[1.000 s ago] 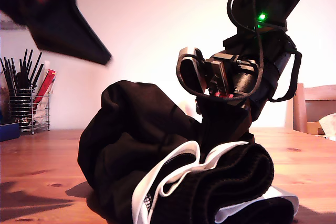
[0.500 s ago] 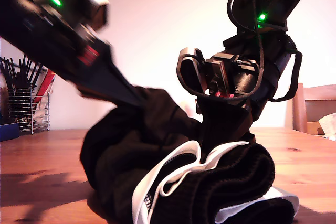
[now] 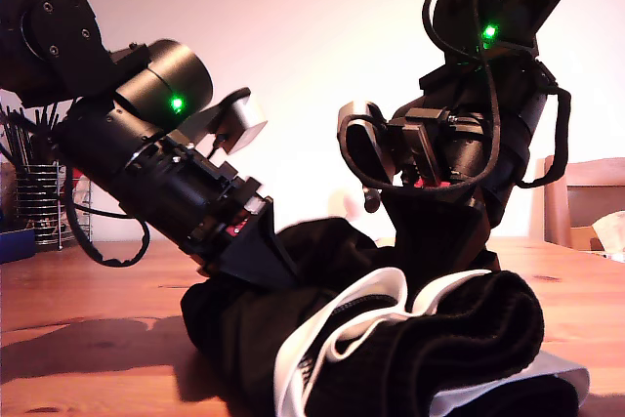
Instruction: Fold the shorts in front of you. After folding it, place it to the left side.
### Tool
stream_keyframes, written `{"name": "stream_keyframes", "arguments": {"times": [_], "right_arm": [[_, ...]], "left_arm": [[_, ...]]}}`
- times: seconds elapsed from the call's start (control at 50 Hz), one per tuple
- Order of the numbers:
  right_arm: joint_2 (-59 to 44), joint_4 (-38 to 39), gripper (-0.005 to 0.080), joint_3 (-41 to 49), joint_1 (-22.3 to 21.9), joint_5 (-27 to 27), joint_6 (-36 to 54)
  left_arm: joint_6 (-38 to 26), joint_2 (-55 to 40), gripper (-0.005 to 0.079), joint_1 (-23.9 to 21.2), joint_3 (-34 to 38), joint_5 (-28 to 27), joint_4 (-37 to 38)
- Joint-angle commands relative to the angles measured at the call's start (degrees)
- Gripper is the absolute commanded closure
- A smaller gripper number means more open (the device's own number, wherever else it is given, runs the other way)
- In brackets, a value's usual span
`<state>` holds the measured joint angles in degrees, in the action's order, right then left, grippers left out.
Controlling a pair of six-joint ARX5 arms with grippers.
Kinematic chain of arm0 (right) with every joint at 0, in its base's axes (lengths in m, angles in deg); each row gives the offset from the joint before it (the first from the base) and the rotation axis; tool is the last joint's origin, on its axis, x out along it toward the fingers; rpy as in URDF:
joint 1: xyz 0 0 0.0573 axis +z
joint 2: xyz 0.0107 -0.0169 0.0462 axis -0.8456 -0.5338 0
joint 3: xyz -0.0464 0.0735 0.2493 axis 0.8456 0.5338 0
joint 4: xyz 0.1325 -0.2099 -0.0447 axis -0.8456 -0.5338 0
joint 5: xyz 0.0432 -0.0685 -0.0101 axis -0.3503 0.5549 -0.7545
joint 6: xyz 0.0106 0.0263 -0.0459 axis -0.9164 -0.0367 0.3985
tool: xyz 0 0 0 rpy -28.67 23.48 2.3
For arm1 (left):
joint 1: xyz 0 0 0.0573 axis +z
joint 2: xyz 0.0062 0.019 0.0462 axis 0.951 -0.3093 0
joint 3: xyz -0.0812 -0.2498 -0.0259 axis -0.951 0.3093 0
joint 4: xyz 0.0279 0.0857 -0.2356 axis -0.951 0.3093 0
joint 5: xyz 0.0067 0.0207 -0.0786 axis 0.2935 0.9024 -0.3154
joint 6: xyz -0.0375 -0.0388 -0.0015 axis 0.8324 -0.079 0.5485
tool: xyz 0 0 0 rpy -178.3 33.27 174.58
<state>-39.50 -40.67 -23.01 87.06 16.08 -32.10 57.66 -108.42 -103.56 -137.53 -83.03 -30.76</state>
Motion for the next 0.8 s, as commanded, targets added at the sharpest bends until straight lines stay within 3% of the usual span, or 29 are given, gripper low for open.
{"name": "stream_keyframes", "arguments": {"times": [0.0, 0.14, 0.3, 0.38, 0.56, 0.78], "right_arm": [[-1.6, -1.1, 0.0765, -1.6, -0.2, 1.2, -0.7], [-1.2, -3.5, 0.0743, -7.1, -0.5, 1.2, -1.5], [-1.1, -7.1, 0.0579, -12.6, -0.5, 1.2, -1.5], [-1.1, -8.7, 0.0537, -14.4, -0.6, 2.2, -1.5], [-1.1, -10.9, 0.0481, -17.9, -2.0, 2.9, -1.5], [-1.1, -13.0, 0.0480, -21.4, -3.9, 0.9, -3.0]], "left_arm": [[0.3, -0.4, 0.0761, 1.2, 0.1, 2.7, -0.1], [0.4, -0.4, 0.0761, 2.0, 0.1, 3.6, 1.3], [1.8, -0.4, 0.0761, 3.0, 0.1, 3.7, 3.1], [1.8, -0.4, 0.0761, 3.5, 0.1, 5.0, 3.8], [3.0, -0.4, 0.0761, 6.0, 0.1, 8.8, 5.3], [4.0, -0.4, 0.0761, 11.6, 0.1, 12.7, 11.4]]}}
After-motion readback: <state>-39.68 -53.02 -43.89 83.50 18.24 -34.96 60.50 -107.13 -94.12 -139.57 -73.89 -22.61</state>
